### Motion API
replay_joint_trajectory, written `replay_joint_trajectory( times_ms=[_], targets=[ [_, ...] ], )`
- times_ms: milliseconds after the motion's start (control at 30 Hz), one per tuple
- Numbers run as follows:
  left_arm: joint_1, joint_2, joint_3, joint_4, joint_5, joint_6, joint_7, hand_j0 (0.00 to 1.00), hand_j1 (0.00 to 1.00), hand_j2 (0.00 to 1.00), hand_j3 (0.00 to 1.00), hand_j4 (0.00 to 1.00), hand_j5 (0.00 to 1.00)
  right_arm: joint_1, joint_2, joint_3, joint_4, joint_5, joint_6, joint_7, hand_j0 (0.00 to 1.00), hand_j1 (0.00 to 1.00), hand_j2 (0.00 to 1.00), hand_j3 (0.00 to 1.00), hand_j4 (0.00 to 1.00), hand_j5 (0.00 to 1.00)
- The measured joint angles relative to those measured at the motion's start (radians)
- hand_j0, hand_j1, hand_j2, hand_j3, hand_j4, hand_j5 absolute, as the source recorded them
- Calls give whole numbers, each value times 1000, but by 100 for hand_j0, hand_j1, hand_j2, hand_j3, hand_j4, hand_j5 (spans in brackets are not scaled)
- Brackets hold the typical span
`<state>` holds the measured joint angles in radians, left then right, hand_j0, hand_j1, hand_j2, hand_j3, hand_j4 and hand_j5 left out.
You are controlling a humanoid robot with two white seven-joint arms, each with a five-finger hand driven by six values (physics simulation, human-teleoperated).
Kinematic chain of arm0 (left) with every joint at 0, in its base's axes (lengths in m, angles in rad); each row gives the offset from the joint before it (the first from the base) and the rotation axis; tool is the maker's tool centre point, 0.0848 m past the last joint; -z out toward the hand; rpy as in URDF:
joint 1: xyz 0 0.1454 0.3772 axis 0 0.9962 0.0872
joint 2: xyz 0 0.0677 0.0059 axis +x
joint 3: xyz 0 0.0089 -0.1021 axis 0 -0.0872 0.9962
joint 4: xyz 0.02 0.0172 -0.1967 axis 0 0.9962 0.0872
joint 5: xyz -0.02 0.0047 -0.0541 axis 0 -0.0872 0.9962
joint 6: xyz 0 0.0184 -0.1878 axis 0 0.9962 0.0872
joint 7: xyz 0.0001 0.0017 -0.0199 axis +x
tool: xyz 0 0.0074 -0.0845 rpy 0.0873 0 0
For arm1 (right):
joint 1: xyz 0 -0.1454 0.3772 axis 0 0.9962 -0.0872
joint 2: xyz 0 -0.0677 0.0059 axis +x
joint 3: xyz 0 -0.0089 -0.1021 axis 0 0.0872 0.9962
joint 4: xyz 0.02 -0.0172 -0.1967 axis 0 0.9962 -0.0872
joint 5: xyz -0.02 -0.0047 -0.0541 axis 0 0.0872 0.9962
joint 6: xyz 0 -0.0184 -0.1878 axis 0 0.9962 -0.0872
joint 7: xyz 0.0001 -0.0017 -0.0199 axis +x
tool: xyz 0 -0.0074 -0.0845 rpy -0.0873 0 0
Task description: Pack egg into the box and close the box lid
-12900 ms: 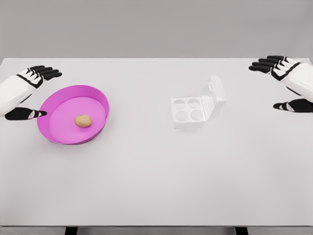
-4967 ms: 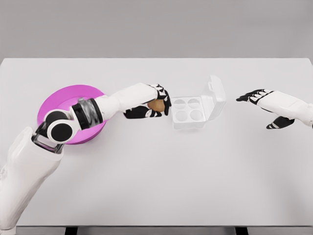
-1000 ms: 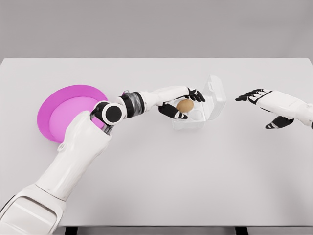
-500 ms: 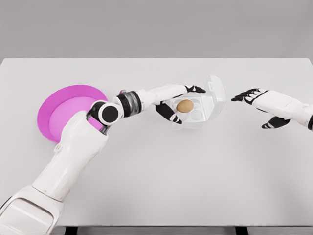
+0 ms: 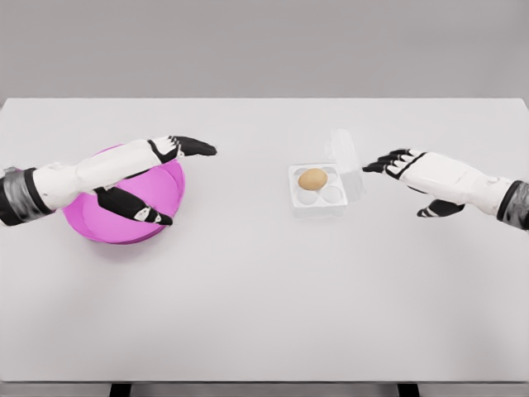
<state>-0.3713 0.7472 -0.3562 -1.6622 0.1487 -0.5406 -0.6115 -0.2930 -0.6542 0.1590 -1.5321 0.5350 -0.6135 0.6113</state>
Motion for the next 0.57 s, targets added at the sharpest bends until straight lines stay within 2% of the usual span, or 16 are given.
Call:
replay_joint_trajectory(
  times_ms=[33,67,167,267,333,367,467,567],
  targets=[
    [41,25,32,14,14,-21,0,100,100,100,100,100,100,0,6,10,-9,0,0,0,100,100,100,100,100,100],
    [58,43,63,42,23,-36,0,100,100,100,100,100,100,0,13,21,-19,0,0,0,100,100,100,100,100,100],
    [61,81,139,128,32,-59,0,100,100,100,100,100,100,-6,32,50,-35,0,0,0,100,100,100,100,100,100],
    [61,97,170,178,31,-68,0,100,100,100,100,100,100,-3,40,48,-45,-3,-1,0,100,100,100,100,100,100],
    [63,101,178,194,31,-70,0,100,100,100,100,100,100,87,43,-56,-43,-28,-2,1,100,100,100,100,100,100],
    [63,102,181,200,31,-71,0,100,100,100,100,100,100,106,45,-116,-41,-40,-2,0,100,100,100,100,100,100],
    [63,104,185,209,26,-72,0,100,100,100,100,100,100,114,42,-217,-35,-60,0,0,100,100,100,100,100,100],
    [63,106,187,213,24,-73,0,100,100,100,100,100,100,115,36,-253,-34,-67,0,0,100,100,100,100,100,100]
  ],
)
